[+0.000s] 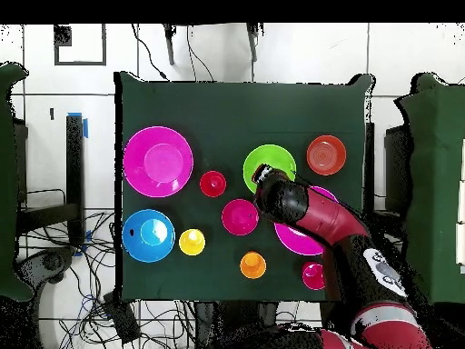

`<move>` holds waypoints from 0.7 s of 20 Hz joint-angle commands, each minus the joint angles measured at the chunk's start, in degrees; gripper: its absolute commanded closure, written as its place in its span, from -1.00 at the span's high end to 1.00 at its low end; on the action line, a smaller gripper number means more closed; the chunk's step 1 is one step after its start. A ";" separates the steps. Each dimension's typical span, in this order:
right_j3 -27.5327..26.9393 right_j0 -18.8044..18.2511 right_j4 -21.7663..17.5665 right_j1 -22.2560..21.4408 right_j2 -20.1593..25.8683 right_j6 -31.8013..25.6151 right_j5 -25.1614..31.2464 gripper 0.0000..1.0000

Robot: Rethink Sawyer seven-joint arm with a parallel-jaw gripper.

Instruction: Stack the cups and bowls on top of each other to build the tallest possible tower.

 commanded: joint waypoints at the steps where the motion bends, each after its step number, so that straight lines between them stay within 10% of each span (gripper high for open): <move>1: -1.62 2.36 -3.72 -0.40 -2.25 2.51 6.06 1.00; 14: -5.24 5.60 -1.52 2.31 -3.49 3.78 7.81 1.00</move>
